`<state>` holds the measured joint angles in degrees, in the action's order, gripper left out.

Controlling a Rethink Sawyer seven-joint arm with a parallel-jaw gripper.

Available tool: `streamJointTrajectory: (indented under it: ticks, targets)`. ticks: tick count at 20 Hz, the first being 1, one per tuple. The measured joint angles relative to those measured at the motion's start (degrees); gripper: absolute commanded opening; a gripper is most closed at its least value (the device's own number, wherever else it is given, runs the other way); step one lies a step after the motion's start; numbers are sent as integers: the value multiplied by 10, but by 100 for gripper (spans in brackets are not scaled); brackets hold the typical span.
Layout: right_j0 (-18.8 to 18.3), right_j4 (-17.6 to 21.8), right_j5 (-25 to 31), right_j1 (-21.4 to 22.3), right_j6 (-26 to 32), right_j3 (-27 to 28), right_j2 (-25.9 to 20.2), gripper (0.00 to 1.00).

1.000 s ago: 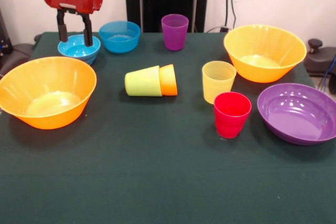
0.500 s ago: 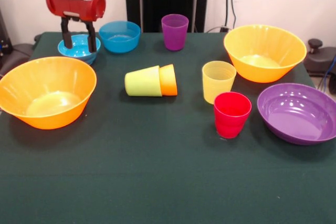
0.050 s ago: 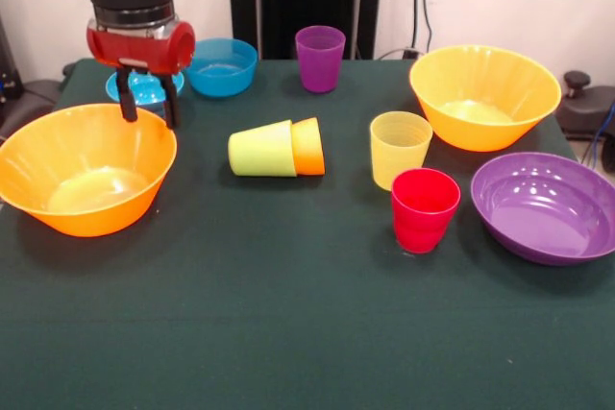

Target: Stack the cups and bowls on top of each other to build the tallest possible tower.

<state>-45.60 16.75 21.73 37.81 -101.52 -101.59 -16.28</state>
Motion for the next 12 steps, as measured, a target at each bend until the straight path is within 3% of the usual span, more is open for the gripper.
streamJointTrajectory:
  ticks: [12]
  targets:
    - [5,0,0,-43,0,29,-8,100]
